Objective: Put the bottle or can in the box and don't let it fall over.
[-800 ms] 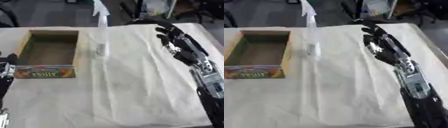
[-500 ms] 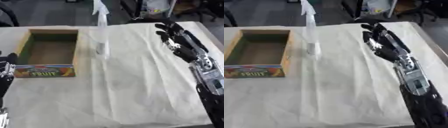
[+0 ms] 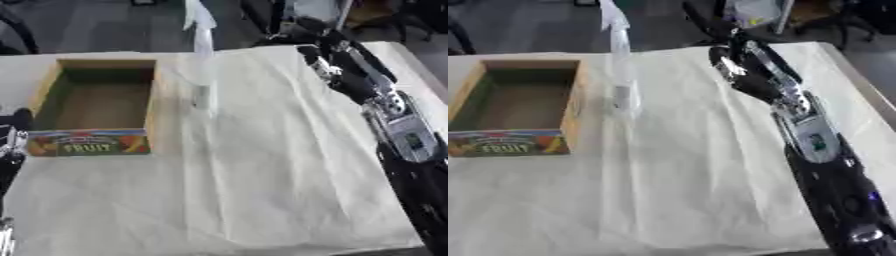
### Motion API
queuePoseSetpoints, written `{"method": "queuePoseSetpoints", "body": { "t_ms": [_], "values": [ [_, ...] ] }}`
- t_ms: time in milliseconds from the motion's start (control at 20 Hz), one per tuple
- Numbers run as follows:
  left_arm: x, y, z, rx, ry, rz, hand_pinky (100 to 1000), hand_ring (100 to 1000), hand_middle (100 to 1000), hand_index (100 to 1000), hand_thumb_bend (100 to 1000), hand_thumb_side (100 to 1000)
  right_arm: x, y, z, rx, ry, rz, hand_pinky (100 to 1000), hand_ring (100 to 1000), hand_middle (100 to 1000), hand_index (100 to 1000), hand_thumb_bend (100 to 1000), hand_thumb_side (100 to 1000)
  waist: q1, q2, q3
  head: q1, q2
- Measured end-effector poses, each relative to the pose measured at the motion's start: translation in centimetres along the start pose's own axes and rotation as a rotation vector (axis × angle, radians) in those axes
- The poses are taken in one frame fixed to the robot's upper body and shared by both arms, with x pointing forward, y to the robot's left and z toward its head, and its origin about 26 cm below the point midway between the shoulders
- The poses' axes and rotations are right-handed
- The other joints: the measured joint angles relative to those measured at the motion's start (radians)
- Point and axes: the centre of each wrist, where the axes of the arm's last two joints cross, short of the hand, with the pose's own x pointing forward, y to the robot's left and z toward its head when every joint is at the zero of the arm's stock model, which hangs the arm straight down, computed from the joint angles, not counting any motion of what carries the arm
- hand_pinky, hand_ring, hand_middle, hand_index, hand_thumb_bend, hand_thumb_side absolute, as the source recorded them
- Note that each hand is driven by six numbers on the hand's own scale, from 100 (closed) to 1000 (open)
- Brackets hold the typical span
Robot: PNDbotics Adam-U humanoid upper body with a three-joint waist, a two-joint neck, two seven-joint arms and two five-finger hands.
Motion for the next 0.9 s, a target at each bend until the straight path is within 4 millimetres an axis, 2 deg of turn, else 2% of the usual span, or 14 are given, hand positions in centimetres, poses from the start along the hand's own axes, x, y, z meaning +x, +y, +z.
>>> {"method": "queuePoseSetpoints", "body": {
  "t_ms": [400, 650, 900],
  "values": [
    [0.3, -0.3, -0.2, -0.014, -0.010, 0.009, 694, 651, 622, 804, 612, 592, -2.1, -0.9, -2.1, 0.024, 0.110, 0.058, 950, 1000, 1000, 1000, 100, 602, 0.016, 0.013, 0.032, -0.038, -0.015],
    [0.5, -0.7, -0.3, -0.022, -0.017, 0.019, 694, 650, 621, 804, 612, 592, -3.5, -0.6, -3.0, 0.019, 0.143, 0.088, 970, 1000, 1000, 1000, 100, 599, 0.020, 0.018, 0.050, -0.060, -0.028],
    [0.7, -0.8, -0.5, -0.025, -0.024, 0.027, 694, 648, 619, 804, 613, 592, -4.0, -0.4, -3.8, 0.022, 0.152, 0.124, 972, 1000, 1000, 1000, 100, 590, 0.022, 0.022, 0.069, -0.080, -0.040]
  ]
}}
